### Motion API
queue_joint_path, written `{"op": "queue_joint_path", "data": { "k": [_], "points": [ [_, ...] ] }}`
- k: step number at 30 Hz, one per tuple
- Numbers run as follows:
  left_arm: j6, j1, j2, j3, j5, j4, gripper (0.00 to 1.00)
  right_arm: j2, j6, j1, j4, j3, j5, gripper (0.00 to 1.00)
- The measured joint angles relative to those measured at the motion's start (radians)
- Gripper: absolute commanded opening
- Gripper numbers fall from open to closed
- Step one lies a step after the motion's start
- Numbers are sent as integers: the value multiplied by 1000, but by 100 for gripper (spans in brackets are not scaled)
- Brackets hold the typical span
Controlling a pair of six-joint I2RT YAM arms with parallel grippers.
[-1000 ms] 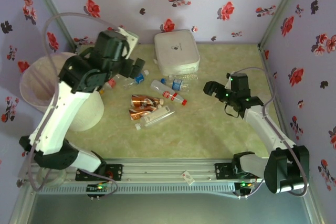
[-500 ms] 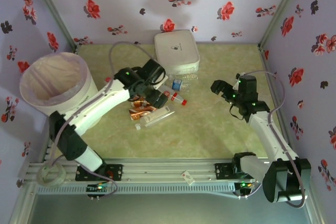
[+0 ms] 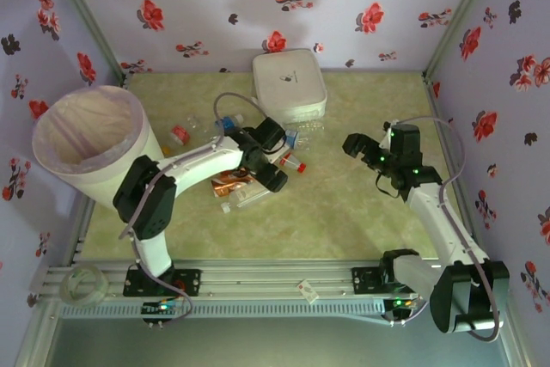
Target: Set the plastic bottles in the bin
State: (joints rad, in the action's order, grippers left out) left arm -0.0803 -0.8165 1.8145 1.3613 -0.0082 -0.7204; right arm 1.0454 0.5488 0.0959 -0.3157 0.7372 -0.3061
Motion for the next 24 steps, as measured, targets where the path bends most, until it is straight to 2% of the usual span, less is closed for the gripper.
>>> {"op": "queue_joint_path", "data": {
  "k": [6, 14, 18, 24],
  "points": [
    [-15, -1, 5, -25, 28, 11, 89, 21, -49, 0, -53, 39, -43, 99],
    [-19, -8, 16, -56, 36, 29, 83, 41, -72, 0, -65, 48, -61, 99],
    [-21, -12, 53, -56, 36, 33, 77, 42, -80, 0, -76, 48, -61, 99],
    [-22, -37, 126, -44, 35, 32, 76, 42, -96, 0, -80, 48, -61, 99]
  ]
}}
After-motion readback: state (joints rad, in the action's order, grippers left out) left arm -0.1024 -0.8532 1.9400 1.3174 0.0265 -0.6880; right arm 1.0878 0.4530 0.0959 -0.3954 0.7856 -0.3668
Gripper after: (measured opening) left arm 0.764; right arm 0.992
